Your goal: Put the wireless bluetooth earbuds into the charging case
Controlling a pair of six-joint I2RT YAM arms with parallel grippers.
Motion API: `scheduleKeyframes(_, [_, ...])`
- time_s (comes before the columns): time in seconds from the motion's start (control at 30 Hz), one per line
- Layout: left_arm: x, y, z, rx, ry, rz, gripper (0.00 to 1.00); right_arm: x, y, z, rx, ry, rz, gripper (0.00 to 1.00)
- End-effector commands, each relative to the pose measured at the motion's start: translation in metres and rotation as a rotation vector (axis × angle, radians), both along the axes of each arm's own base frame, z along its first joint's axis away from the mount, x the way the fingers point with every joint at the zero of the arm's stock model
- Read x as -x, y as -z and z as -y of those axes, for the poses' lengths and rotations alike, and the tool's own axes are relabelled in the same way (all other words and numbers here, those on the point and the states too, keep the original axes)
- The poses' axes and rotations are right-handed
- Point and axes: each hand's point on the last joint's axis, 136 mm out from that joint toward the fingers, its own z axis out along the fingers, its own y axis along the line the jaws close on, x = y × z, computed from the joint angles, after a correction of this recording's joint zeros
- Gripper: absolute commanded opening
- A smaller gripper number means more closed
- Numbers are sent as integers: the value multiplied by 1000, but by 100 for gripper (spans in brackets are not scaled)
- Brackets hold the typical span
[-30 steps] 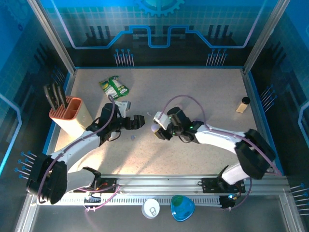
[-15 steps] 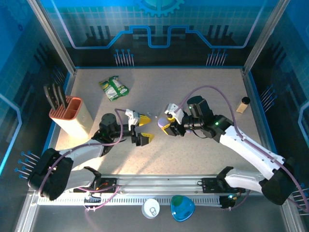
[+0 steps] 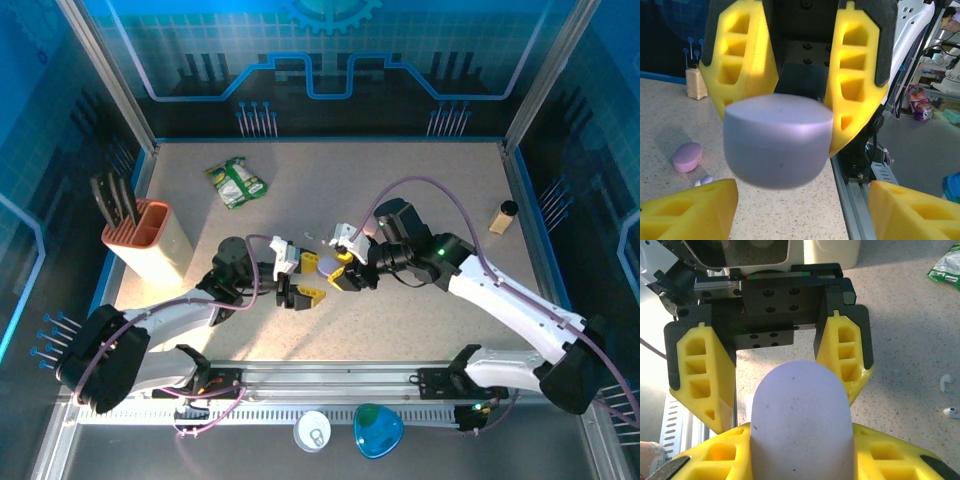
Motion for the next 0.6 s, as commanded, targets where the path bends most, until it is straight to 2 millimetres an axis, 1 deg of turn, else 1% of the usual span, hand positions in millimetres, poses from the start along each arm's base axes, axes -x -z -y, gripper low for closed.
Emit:
scheduleKeyframes(0.0, [8,-18,3,29,47,57,65,8,-8,-7,-14,-55,-1,27])
scheduleKeyframes(0.33, [9,-19,3,31,43,58,49,10,6,-7,23,-77,-21,27])
scheduleKeyframes(0.4, [9,-19,3,30,41,58,49,10,8,-5,31,-76,-20,27])
scheduleKeyframes(0.57, [8,-18,2,33,35,62,51,11,14,-3,43,-79,-28,27])
